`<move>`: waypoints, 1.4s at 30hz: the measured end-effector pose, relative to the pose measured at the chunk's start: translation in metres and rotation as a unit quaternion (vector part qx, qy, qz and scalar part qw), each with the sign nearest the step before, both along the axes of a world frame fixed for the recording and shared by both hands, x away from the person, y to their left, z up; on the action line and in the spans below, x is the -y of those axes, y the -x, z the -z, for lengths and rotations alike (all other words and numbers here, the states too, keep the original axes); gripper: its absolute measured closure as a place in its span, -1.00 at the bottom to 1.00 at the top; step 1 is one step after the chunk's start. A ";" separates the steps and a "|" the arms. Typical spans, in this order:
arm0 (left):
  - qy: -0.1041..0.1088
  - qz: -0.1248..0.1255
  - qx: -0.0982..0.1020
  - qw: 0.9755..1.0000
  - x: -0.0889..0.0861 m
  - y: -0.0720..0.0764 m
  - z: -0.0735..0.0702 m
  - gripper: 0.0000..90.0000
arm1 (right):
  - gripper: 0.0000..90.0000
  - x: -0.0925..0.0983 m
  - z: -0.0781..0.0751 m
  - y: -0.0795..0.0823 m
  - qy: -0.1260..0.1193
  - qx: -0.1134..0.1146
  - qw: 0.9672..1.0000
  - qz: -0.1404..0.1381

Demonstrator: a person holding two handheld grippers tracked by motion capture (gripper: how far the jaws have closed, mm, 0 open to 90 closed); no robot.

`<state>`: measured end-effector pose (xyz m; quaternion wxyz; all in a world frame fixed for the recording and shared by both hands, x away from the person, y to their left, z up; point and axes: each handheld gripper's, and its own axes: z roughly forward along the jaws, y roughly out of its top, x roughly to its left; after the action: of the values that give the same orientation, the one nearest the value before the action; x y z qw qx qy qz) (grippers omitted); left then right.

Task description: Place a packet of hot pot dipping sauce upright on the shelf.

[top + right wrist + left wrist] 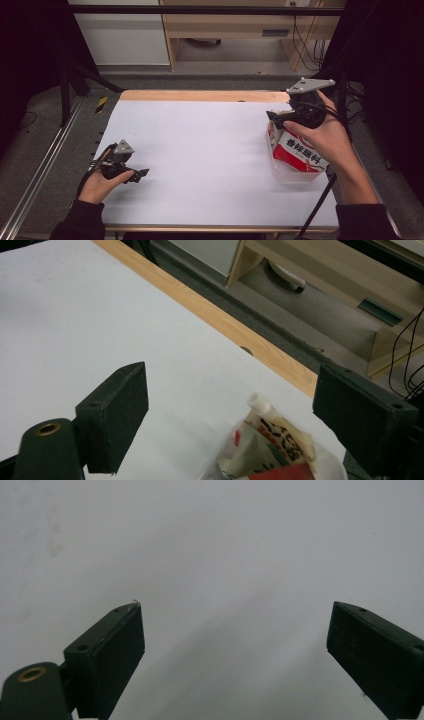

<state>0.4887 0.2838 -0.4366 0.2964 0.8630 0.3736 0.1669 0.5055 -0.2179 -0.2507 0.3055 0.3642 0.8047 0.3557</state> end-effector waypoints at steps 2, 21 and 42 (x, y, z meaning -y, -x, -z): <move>-0.001 -0.001 0.000 1.000 0.000 0.000 0.000 -0.81 | -0.66 -0.011 -0.001 -0.003 -0.003 0.002 1.000 0.002; 0.006 0.000 0.005 1.000 0.000 0.000 0.000 -0.81 | -0.84 -0.069 0.014 -0.019 -0.055 -0.001 0.998 -0.009; 0.016 -0.003 0.015 1.000 -0.002 0.002 -0.003 -0.82 | -0.86 -0.106 0.068 -0.002 -0.069 -0.015 0.997 -0.021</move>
<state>0.4872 0.2858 -0.4333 0.3153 0.8544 0.3745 0.1744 0.5078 -0.1122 -0.3191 0.2598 0.3727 0.7901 0.4115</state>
